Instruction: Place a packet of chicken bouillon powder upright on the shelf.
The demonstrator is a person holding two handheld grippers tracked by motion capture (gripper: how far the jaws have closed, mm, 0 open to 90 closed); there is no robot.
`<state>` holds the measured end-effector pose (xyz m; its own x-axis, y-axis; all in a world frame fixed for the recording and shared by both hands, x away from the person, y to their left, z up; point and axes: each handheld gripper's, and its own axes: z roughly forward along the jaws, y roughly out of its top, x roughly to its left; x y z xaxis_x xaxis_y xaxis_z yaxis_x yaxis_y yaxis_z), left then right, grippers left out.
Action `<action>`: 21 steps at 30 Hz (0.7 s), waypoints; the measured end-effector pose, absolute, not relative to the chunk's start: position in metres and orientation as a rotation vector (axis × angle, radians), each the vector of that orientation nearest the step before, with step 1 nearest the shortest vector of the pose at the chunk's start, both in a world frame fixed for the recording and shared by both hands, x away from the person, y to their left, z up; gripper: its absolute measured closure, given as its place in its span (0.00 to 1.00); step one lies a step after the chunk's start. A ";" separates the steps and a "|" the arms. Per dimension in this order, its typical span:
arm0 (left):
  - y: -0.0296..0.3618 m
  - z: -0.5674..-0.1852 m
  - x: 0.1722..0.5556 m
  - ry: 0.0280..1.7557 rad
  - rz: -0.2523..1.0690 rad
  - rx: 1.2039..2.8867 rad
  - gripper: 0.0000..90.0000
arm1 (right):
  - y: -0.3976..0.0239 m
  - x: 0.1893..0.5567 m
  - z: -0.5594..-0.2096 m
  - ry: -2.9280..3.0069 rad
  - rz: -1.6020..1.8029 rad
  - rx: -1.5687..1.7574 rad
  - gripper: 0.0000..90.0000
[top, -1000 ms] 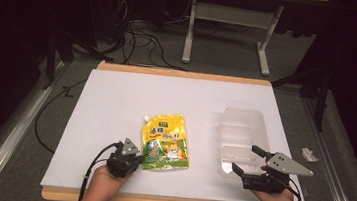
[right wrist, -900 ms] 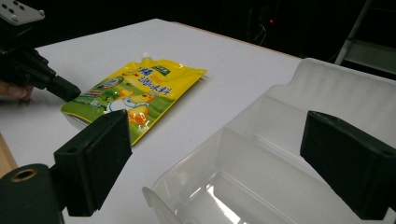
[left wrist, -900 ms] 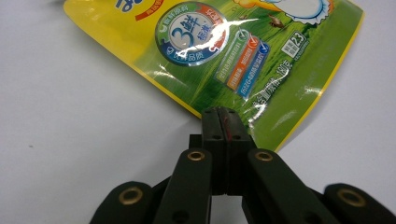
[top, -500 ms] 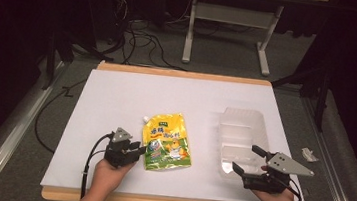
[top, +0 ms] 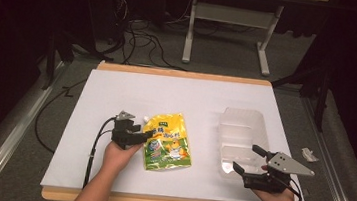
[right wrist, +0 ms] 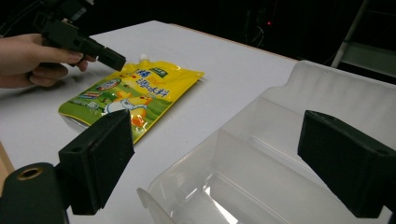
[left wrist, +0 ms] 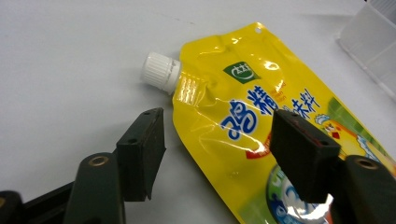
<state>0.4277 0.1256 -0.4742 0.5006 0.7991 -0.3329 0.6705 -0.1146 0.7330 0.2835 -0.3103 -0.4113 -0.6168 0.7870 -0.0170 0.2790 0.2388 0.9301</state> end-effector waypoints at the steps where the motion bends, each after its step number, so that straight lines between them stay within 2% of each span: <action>1: 0.126 -0.475 0.430 1.230 0.183 1.828 0.39 | -0.310 0.283 -0.411 2.027 1.364 0.973 0.12; 8: 0.131 -0.483 0.444 1.272 0.097 1.743 0.41 | -0.307 0.283 -0.412 2.037 1.356 0.969 0.12; 15: 0.134 -0.486 0.448 1.283 0.029 1.737 0.44 | -0.306 0.283 -0.413 2.044 1.349 0.970 0.13; 21: 0.132 -0.487 0.448 1.272 0.017 1.757 0.52 | -0.305 0.282 -0.413 2.041 1.353 0.968 0.13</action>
<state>0.4483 0.1322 -0.4866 0.4625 0.7488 -0.4747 0.7359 -0.0255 0.6767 0.2823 -0.3054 -0.4127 -0.6203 0.7840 -0.0233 0.2835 0.2518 0.9253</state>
